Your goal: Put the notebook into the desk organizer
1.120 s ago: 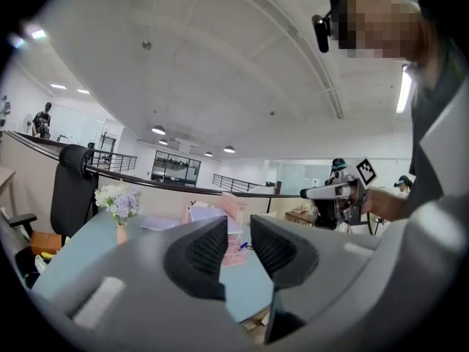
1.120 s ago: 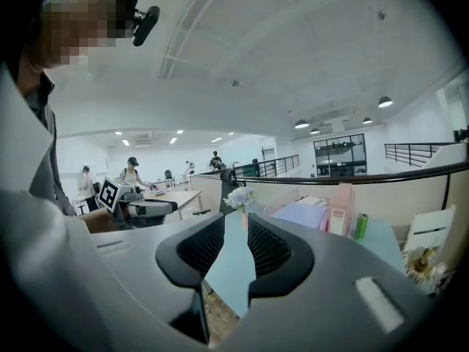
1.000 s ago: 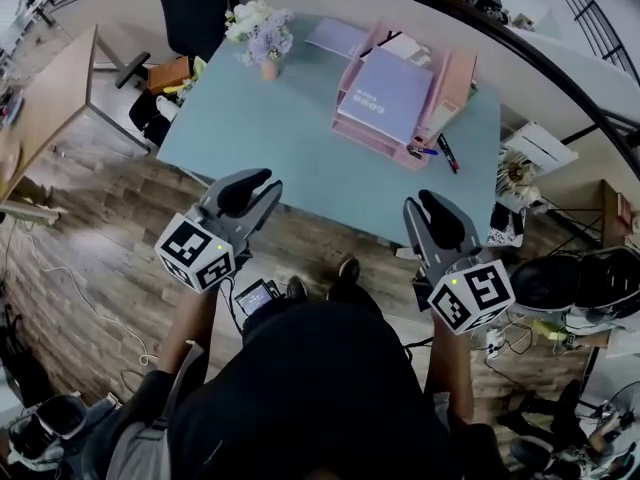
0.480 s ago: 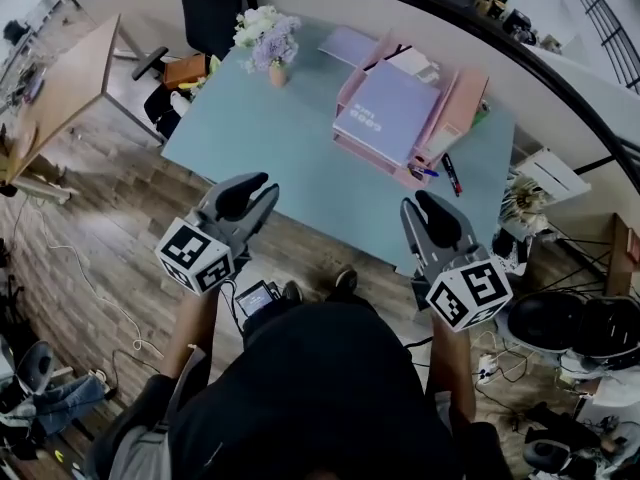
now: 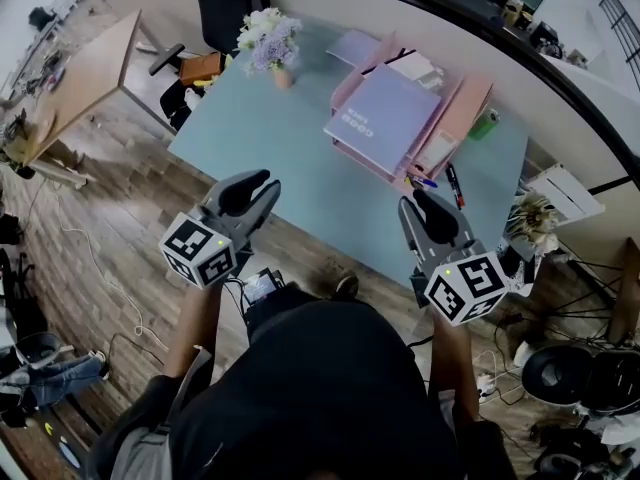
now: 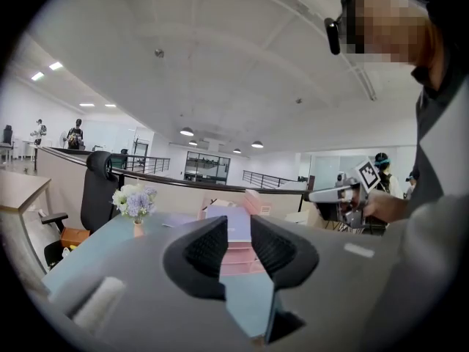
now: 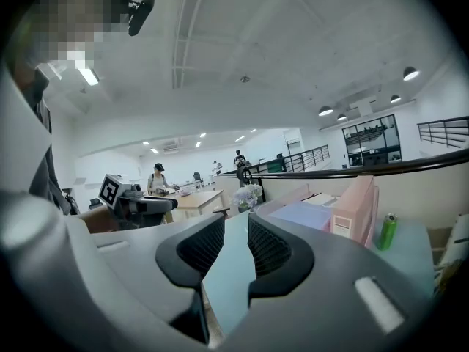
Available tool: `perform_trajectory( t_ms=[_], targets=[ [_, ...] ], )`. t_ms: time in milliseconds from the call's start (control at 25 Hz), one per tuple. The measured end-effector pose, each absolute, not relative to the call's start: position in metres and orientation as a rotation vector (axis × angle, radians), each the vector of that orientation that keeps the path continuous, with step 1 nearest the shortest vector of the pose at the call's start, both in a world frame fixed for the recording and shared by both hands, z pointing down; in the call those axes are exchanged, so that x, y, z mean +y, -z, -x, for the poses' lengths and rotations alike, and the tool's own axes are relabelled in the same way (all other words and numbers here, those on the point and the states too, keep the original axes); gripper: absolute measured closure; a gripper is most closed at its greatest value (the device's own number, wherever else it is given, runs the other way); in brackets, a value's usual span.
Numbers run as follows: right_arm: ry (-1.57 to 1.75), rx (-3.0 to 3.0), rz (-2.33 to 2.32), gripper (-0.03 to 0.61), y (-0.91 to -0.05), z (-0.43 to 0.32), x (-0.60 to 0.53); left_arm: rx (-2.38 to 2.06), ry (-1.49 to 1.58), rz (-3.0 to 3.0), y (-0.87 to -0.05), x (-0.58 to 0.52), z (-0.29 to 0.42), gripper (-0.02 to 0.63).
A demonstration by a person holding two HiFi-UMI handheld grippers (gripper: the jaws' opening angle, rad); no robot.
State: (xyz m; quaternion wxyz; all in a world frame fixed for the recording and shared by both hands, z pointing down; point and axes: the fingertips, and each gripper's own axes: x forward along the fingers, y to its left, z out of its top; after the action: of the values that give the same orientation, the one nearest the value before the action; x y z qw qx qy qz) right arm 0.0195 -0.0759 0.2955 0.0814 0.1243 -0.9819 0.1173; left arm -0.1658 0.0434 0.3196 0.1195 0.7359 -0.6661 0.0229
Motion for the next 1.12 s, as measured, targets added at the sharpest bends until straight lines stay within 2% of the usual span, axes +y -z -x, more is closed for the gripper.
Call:
perform_trajectory(
  t_ms=[1120],
  targets=[
    [-0.563, -2.775, -0.538, 0.486, -0.387, 0.002, -0.138, -1.786, -0.103, -2.100, -0.389, -0.061, 0.198, 0.471]
  ],
)
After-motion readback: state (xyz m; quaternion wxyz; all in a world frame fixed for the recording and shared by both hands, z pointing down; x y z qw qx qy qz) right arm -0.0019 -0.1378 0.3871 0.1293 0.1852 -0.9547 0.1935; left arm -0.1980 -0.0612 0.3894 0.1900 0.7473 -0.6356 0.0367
